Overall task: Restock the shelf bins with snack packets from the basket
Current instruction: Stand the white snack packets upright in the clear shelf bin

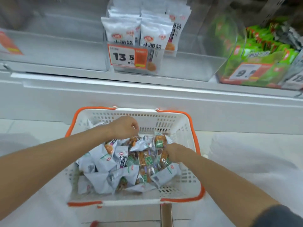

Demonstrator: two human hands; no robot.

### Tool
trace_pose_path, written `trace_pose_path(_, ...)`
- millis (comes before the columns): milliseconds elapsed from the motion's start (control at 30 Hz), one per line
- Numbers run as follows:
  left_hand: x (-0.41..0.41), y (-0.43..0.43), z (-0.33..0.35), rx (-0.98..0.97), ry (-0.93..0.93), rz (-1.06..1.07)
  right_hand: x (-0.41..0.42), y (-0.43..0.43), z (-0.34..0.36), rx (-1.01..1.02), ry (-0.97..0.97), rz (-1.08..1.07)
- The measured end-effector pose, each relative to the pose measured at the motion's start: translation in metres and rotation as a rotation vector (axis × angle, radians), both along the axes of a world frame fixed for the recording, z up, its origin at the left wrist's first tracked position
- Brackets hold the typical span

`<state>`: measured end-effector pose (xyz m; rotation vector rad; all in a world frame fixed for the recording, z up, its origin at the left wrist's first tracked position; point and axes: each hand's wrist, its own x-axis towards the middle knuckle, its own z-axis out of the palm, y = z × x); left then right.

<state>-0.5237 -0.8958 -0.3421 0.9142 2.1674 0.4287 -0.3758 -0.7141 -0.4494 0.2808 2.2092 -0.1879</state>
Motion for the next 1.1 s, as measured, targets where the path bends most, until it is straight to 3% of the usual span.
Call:
trace_pose_path(200, 0.006, 0.004, -0.004, -0.035, -0.011, -0.038, 0.026, -0.015, -0.028, 0.268, -0.035, 0.419)
trace_pose_path(300, 0.01, 0.001, -0.001, -0.037, -0.013, -0.04, 0.018, -0.026, -0.014, 0.214, 0.024, 0.395)
trace_pose_path(467, 0.011, -0.009, 0.003, -0.046, 0.005, -0.046, -0.018, -0.034, 0.054, -0.081, 0.215, -0.078)
trace_pose_path(600, 0.01, -0.017, 0.006, -0.006, 0.015, -0.123, -0.034, -0.026, 0.114, -0.546, 0.41, -0.791)
trace_pose_path(700, 0.013, -0.02, 0.009, 0.082, -0.135, -0.113, -0.039, -0.023, 0.144, -0.921, 0.356, -1.215)
trace_pose_path(767, 0.012, -0.021, 0.003, 0.161, -0.122, -0.022, -0.044, -0.021, 0.15, -1.08, 0.295, -1.365)
trace_pose_path(833, 0.009, -0.021, 0.001, 0.25, -0.064, 0.055, -0.051, -0.02, 0.15, -1.06, 0.296, -1.349)
trace_pose_path(967, 0.002, -0.019, 0.005, 0.294, -0.273, 0.147, -0.064, -0.015, 0.148, -0.636, 0.646, -0.875)
trace_pose_path(1100, 0.0, -0.019, 0.011, 0.257, -0.435, 0.14, -0.063, -0.022, 0.157, -0.813, 0.746, -0.719)
